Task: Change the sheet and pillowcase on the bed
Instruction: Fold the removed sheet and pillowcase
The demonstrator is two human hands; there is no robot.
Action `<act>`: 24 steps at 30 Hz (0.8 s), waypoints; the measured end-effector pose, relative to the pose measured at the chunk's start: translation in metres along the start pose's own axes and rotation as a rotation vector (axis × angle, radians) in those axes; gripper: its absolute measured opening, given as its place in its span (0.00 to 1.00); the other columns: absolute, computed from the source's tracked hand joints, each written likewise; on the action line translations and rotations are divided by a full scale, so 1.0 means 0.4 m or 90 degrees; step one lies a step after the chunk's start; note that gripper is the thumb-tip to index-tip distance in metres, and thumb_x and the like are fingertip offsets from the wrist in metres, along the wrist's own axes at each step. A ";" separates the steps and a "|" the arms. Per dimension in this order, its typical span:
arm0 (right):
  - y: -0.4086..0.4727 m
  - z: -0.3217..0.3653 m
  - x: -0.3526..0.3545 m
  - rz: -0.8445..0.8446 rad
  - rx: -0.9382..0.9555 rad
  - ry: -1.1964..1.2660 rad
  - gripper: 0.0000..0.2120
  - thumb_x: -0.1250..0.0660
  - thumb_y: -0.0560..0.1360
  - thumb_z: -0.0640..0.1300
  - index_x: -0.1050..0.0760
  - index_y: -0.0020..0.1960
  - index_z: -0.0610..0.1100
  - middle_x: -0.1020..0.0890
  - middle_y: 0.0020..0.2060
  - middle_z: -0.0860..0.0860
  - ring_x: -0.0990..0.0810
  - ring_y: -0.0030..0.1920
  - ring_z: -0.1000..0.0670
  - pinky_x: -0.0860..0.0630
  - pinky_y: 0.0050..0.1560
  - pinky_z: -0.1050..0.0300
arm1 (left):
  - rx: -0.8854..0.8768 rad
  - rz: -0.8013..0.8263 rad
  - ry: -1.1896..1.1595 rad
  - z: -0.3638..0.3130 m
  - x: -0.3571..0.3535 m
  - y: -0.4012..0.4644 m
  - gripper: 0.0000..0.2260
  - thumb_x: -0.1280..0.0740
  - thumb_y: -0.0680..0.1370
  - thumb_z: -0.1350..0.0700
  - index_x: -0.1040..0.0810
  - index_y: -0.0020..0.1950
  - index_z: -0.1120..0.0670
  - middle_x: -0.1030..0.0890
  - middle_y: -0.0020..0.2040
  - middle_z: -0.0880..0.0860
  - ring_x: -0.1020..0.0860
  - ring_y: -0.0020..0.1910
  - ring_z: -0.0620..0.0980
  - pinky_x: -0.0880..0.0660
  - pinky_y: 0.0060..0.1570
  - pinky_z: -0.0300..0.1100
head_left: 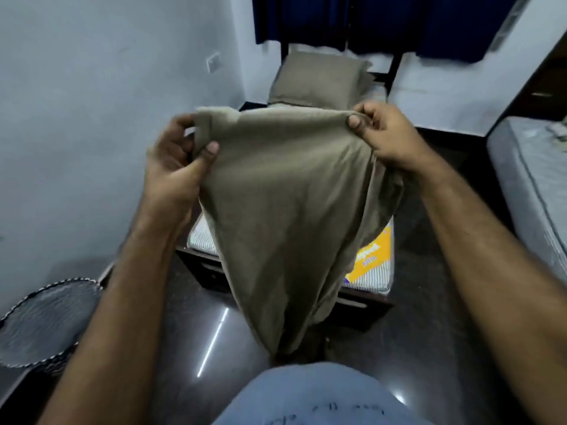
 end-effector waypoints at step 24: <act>-0.125 0.020 -0.157 0.198 -0.018 -0.174 0.17 0.39 0.82 0.53 0.23 0.50 0.39 0.17 0.42 0.52 0.20 0.45 0.54 0.25 0.46 0.59 | 0.128 0.096 0.173 0.092 0.082 -0.119 0.08 0.35 0.79 0.71 0.19 0.55 0.63 0.14 0.44 0.41 0.19 0.47 0.38 0.25 0.52 0.34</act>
Point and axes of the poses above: each hand's wrist, its own y-axis towards the middle knuckle, its own x-axis out of the back of the hand, z = x × y, the point moved 1 cm from there along y, towards the middle knuckle
